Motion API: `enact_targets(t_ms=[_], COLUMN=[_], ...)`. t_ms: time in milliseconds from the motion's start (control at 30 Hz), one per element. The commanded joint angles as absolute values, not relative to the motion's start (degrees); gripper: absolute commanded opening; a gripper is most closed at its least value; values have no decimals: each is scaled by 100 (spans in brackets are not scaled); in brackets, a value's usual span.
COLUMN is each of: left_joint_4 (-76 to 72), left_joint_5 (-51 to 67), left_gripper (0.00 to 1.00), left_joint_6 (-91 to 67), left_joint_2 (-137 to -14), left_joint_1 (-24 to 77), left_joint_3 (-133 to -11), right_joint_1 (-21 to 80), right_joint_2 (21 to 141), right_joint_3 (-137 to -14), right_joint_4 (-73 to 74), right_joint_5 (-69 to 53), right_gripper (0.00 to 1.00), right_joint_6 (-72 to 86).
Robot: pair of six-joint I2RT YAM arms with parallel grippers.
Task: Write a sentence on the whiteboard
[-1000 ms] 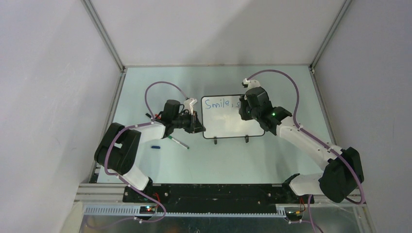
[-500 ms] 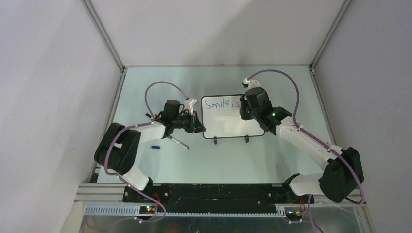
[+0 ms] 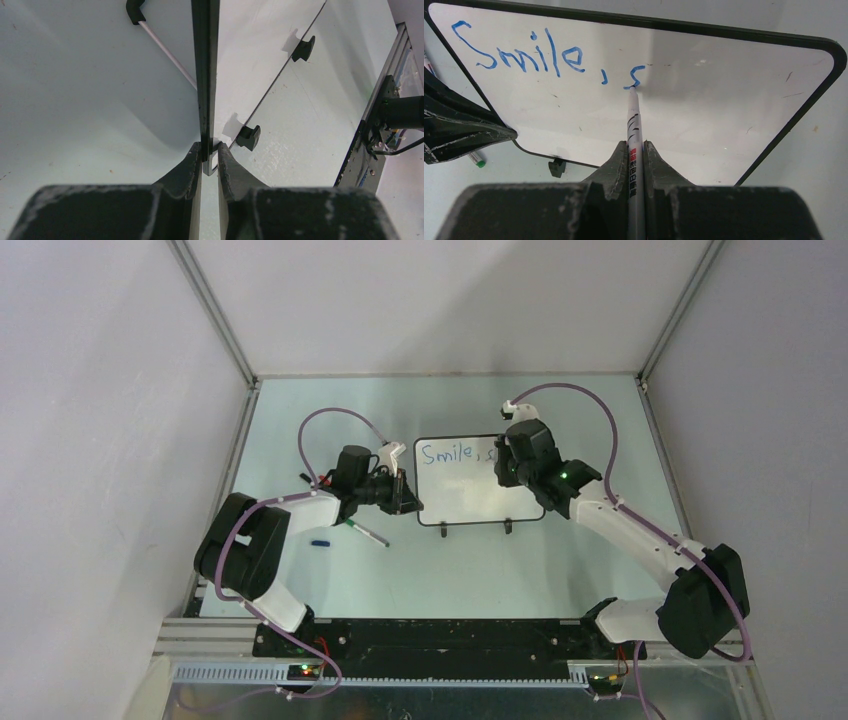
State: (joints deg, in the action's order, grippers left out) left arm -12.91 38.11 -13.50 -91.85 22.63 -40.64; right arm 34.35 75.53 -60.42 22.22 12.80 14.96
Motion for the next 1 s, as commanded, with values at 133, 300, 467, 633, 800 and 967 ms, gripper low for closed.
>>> enact_targets(t_ms=[133, 300, 467, 633, 800, 967], left_joint_4=[-1195, -1195, -1184, -1183, -1183, -1184], left_joint_5=[3686, 3688, 3672, 3666, 3667, 3673], left_gripper=[16, 16, 17, 16, 17, 17], left_joint_6=[-1239, -1239, -1232, -1230, -1230, -1230], left_joint_2=[-9061, -9065, -9061, -9058, -9046, -9053], left_joint_1=[2251, 2255, 2253, 2255, 2264, 2267], left_joint_3=[-4206, -4202, -4203, -4202, -4203, -4209], right_joint_1=[3357, 3342, 3260, 3143, 3134, 3127], right_joint_2=[7361, 7154, 6811, 6728, 6845, 6940], right_joint_3=[-6161, -6156, -6013, -5944, -5949, -5945], right_joint_4=[2103, 2130, 2013, 1945, 1921, 1893], right_joint_5=[1475, 1341, 1230, 1136, 1093, 1090], right_gripper=[0, 0, 0, 0, 0, 0], right_joint_6=[1556, 1590, 1624, 1642, 1649, 1648])
